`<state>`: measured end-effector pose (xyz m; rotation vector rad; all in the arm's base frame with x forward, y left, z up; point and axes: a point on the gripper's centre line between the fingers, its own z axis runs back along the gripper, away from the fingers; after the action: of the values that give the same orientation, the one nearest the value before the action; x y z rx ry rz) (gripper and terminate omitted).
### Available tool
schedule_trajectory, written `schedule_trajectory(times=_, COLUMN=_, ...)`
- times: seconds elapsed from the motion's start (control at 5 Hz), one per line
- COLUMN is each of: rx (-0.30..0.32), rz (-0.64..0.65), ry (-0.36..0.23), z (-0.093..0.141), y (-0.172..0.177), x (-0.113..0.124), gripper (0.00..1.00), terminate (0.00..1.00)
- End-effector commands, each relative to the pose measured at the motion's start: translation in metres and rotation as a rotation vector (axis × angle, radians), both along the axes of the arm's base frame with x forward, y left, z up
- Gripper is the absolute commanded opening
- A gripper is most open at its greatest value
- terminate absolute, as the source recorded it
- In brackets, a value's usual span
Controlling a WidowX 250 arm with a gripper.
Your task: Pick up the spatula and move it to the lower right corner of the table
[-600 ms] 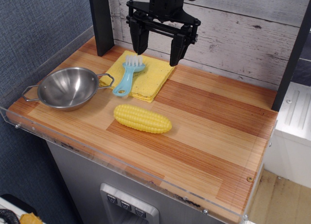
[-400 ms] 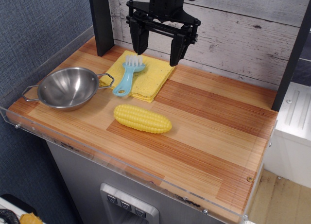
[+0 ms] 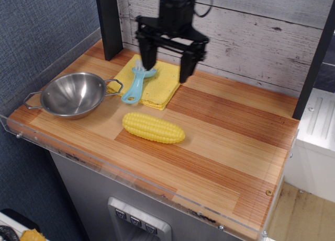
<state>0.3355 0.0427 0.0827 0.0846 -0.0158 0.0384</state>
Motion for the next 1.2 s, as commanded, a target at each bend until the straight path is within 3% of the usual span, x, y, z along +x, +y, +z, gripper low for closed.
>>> schedule_trajectory(times=0.0, rx=0.013, rz=0.07, ry=-0.036, z=-0.016, y=0.037, x=0.012, gripper=1.0, terminate=0.0)
schedule_trajectory(times=1.0, rx=0.042, rz=0.189, ry=-0.046, z=-0.036, y=0.077, x=0.026, gripper=1.0, terminate=0.0)
